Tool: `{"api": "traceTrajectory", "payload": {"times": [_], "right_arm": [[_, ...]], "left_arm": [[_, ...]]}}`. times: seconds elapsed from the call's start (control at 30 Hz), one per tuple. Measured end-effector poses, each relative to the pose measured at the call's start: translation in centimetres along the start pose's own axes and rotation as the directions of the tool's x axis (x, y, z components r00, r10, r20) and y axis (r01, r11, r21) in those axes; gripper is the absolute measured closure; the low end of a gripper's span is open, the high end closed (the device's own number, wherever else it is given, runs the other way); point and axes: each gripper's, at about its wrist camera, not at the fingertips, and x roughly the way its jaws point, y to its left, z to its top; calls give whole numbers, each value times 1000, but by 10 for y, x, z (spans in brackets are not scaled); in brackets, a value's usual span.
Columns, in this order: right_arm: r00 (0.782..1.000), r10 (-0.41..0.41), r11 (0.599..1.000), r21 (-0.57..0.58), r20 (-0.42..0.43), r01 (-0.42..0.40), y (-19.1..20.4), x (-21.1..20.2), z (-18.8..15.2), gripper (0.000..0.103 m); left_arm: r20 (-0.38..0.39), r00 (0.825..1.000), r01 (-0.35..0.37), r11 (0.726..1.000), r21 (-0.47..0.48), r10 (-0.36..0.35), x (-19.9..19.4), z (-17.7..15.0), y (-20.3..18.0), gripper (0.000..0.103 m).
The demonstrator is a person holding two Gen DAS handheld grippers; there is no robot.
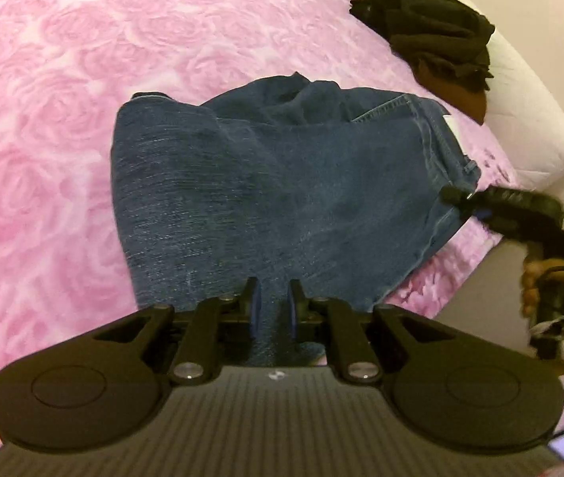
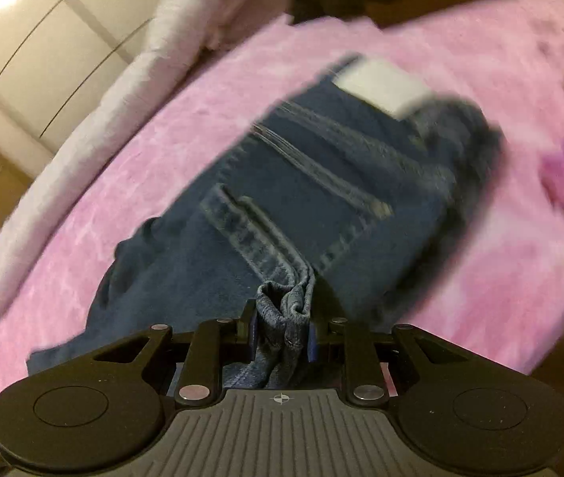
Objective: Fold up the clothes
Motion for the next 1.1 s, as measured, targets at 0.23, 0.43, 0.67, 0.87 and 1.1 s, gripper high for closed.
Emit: {"api": "traceTrajectory", "payload": {"times": [0.23,0.43,0.67,0.87,1.1], "right_arm": [[988,50,986,-164,148,-25,9,-27,45,81],[998,14,994,-106,61,-8,-46,-10,58,81],[973,101,976,-208,208,-56,-52,-40,79,81],[994,25,995,-102,109,-14,-94,-12,83,81],[997,-34,996,-80,75,40,-106,3,88,80]], "left_arm": [[15,998,-58,998,-17,58,10,12,-34,93],[-10,994,-112,993,-38,112,31,13,-55,93],[-24,993,-112,993,-27,112,45,13,-81,93],[-32,990,-139,990,-25,138,57,13,-93,93],[-33,982,-187,982,-6,187,55,14,-92,93]]}}
